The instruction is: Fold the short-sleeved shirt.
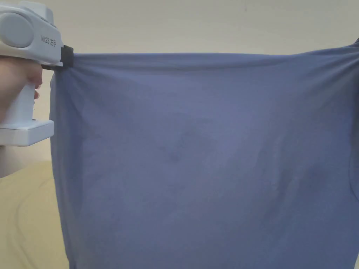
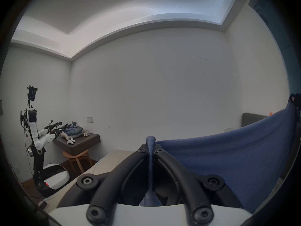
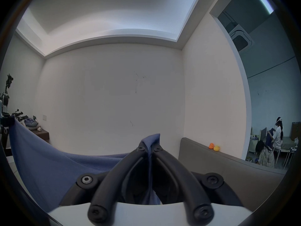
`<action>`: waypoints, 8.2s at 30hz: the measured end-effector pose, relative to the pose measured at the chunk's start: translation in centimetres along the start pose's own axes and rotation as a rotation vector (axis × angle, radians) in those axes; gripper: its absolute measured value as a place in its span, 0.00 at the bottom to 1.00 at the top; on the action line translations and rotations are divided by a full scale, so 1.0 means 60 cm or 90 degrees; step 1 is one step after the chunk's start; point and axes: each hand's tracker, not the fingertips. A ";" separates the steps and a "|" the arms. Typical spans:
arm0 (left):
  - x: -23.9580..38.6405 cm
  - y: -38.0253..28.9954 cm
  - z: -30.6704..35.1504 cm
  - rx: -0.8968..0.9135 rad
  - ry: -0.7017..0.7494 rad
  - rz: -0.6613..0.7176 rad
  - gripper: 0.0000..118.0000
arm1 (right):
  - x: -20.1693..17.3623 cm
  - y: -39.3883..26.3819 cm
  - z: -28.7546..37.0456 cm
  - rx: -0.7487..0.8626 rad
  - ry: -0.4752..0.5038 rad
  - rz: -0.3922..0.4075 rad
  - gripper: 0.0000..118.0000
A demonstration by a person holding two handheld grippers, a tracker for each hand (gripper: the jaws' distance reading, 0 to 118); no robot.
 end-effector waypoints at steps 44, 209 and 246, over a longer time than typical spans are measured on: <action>0.006 -0.655 0.386 -0.303 -0.126 0.013 0.01 | -0.005 -0.591 0.580 -0.312 0.121 0.020 0.02; 0.010 -0.764 0.485 -0.510 -0.169 0.003 0.02 | 0.073 -0.810 0.681 -0.608 0.135 -0.052 0.03; -0.113 -0.734 0.629 -0.486 -0.162 -0.046 0.83 | 0.116 -0.638 0.887 -0.615 0.170 -0.024 0.93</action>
